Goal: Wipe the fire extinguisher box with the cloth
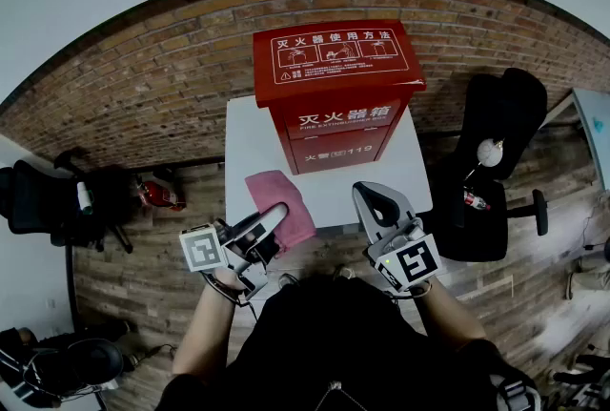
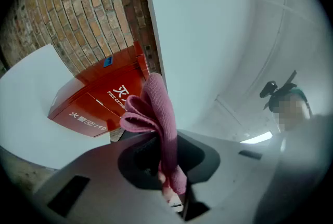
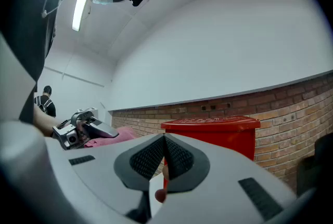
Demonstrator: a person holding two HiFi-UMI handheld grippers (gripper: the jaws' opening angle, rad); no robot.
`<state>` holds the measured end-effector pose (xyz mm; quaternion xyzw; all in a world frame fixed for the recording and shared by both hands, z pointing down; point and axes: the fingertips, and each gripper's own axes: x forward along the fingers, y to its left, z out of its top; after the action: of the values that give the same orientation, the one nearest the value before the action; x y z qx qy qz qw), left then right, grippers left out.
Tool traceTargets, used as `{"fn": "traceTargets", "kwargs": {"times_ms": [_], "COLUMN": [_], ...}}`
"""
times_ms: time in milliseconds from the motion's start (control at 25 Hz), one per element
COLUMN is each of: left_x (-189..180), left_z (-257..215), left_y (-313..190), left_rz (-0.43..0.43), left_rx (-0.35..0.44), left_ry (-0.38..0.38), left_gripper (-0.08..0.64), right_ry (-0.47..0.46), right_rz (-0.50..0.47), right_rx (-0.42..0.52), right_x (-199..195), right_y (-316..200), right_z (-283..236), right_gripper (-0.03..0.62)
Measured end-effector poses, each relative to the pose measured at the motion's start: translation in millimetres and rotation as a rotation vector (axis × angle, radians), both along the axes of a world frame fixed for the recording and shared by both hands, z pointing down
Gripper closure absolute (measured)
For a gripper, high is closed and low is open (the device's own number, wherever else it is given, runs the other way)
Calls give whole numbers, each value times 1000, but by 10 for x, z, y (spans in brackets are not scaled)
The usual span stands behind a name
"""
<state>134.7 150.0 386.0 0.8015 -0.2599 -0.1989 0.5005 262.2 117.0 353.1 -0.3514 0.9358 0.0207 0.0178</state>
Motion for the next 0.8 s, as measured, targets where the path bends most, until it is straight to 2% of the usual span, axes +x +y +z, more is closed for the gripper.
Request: {"fn": "traceTargets", "kwargs": {"times_ms": [200, 360, 560, 800], "left_x": [3, -92, -238, -399], "left_z": [14, 33, 45, 64], "left_y": [-2, -13, -3, -97], "left_rz": [-32, -106, -187, -179], "left_rx": [-24, -48, -42, -63], "left_ry": [26, 73, 73, 89], "left_gripper": [466, 466, 466, 466], "right_ry": [2, -33, -47, 17], "right_rz": [-10, -73, -153, -125], "right_rx": [2, -46, -101, -23], "right_x": [24, 36, 14, -157], "right_y": [-28, -45, -51, -187], "right_z": [-2, 31, 163, 167], "right_gripper": [572, 572, 572, 572]}}
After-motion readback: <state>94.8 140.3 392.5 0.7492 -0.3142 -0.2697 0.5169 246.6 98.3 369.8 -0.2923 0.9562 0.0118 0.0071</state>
